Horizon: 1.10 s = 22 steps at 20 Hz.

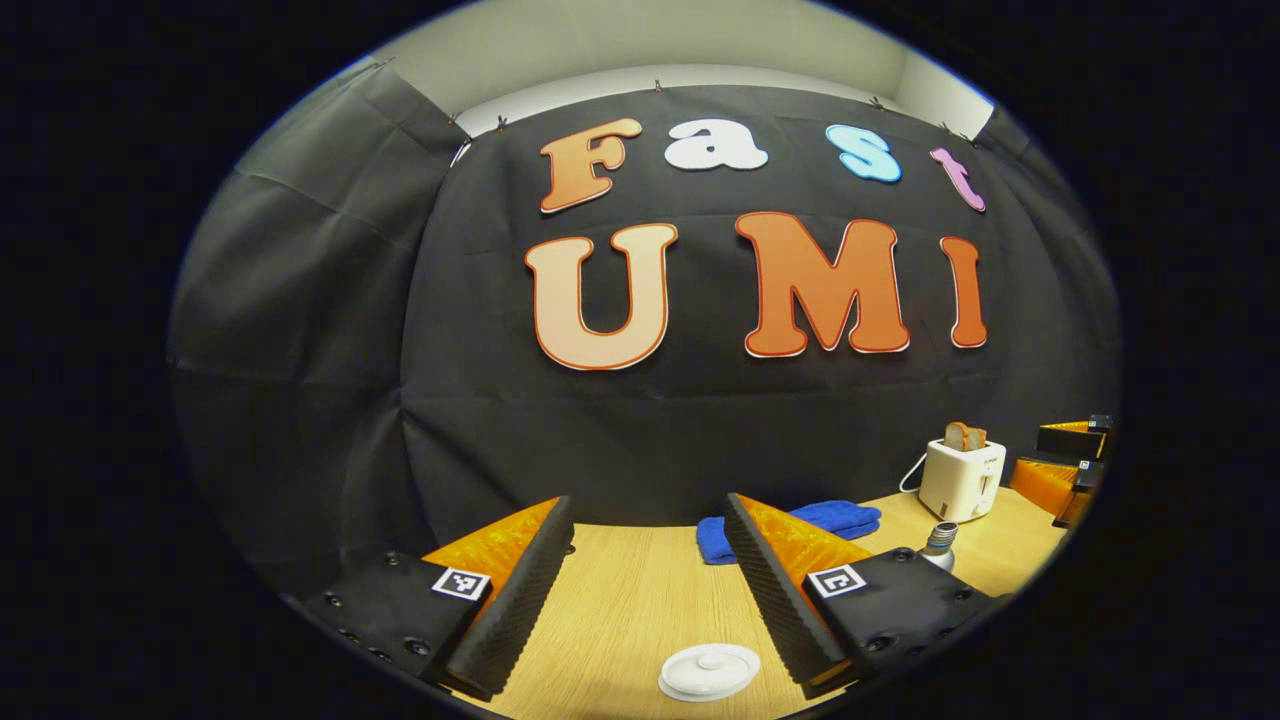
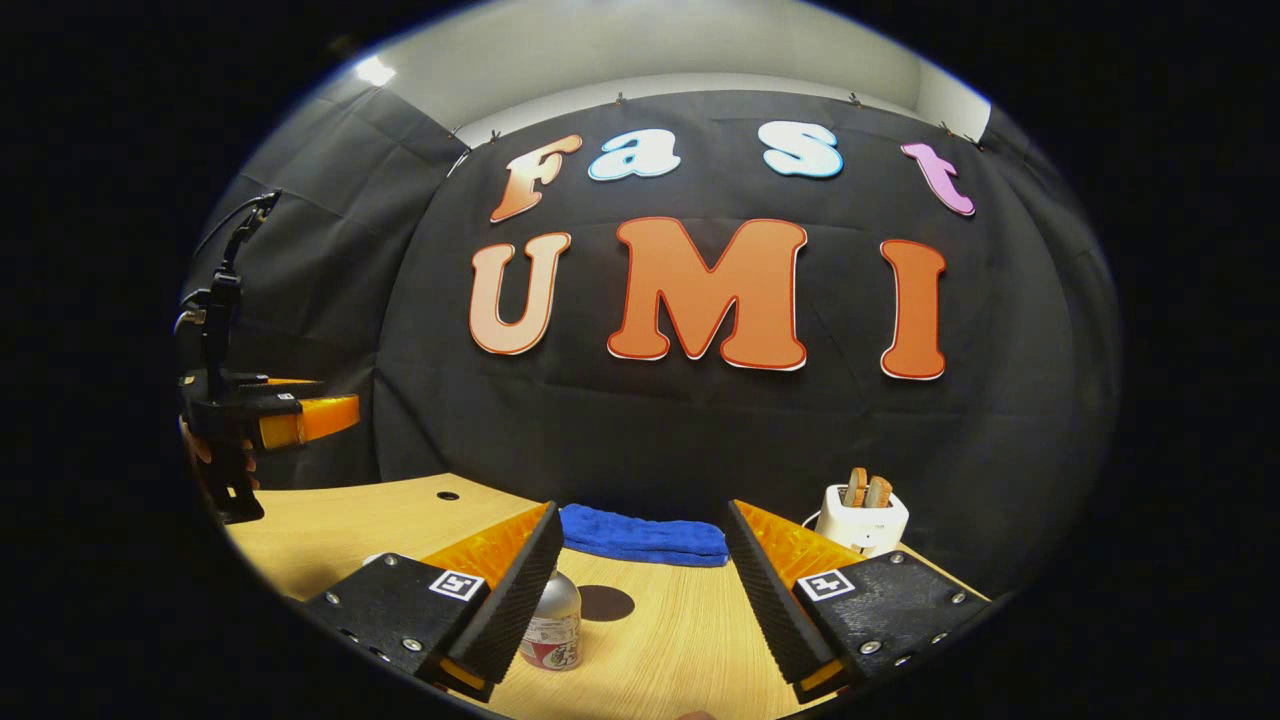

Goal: Open the teacup lid with one hand, grasp the water bottle and pour water into the teacup with the other hand; after pouring, place the water bottle on the coaster and then close the teacup lid.

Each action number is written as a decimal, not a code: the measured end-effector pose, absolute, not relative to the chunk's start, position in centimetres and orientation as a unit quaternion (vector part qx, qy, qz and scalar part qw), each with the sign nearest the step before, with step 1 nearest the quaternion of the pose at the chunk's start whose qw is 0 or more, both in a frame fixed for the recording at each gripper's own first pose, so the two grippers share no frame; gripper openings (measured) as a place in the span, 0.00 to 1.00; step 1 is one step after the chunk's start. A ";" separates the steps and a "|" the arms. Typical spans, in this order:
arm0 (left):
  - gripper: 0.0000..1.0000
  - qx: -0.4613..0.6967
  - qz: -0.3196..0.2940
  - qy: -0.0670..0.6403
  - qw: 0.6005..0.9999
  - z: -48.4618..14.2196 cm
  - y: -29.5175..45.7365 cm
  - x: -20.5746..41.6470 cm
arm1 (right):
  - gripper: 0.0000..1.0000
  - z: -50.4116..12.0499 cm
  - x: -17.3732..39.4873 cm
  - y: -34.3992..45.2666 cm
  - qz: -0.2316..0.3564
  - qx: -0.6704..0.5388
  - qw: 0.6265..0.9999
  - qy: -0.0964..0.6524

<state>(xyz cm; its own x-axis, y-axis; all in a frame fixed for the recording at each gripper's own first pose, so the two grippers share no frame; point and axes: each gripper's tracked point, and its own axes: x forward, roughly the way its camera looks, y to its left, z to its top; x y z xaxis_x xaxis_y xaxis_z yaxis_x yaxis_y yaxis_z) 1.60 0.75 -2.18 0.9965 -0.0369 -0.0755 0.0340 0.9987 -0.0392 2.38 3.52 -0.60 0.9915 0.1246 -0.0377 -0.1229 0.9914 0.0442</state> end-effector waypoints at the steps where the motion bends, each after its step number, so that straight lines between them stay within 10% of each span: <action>1: 1.00 -0.019 -0.020 0.041 0.999 -2.4 0.5 1.6 | 0.98 -0.7 2.4 3.7 0.064 0.022 0.997 0.021; 22: 0.92 0.051 -0.108 0.195 0.973 -16.9 -4.8 -0.2 | 0.98 -10.3 1.5 10.2 0.156 0.004 0.980 0.126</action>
